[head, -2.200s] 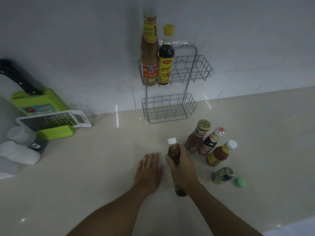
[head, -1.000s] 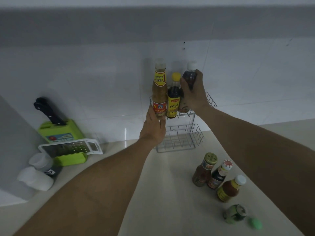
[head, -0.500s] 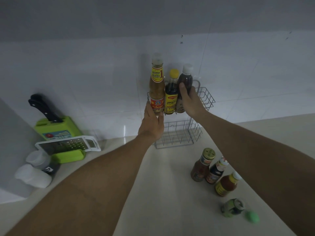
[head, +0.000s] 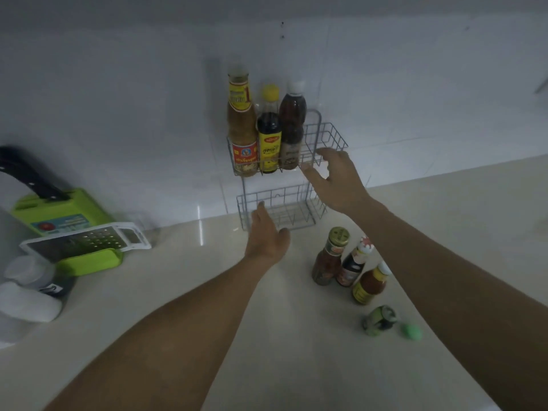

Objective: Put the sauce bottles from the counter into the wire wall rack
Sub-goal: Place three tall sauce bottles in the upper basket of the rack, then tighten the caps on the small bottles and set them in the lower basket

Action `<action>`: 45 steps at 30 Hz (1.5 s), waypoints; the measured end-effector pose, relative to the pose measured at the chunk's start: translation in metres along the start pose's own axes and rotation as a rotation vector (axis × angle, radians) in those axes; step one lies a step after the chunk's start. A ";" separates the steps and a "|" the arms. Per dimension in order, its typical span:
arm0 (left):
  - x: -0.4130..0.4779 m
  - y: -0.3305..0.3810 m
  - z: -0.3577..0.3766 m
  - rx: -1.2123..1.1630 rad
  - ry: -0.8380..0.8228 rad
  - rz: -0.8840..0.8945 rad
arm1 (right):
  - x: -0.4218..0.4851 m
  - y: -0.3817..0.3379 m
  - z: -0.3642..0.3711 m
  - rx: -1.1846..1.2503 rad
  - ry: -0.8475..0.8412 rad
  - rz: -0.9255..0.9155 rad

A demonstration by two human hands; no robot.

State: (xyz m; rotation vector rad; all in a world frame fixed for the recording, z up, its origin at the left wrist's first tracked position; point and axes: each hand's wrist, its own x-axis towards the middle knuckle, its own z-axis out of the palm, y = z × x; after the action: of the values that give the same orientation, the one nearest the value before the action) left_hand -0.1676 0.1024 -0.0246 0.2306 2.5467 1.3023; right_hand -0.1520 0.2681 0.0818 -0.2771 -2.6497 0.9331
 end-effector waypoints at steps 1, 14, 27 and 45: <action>-0.004 -0.005 0.011 0.001 -0.092 0.015 | -0.010 0.008 -0.003 -0.094 -0.045 0.007; -0.043 0.003 0.085 -0.036 -0.391 0.241 | -0.080 0.063 0.002 -0.413 -0.440 0.039; -0.050 0.007 0.040 -0.237 -0.340 0.015 | -0.046 0.026 -0.012 -0.217 -0.434 -0.132; -0.062 0.013 0.001 -0.318 -0.500 -0.071 | -0.040 -0.002 -0.008 -0.445 -0.470 -0.350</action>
State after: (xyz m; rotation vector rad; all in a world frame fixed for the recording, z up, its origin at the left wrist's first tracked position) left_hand -0.1081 0.0944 -0.0040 0.3453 1.8929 1.3901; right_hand -0.1123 0.2604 0.0797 0.3473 -3.1673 0.3144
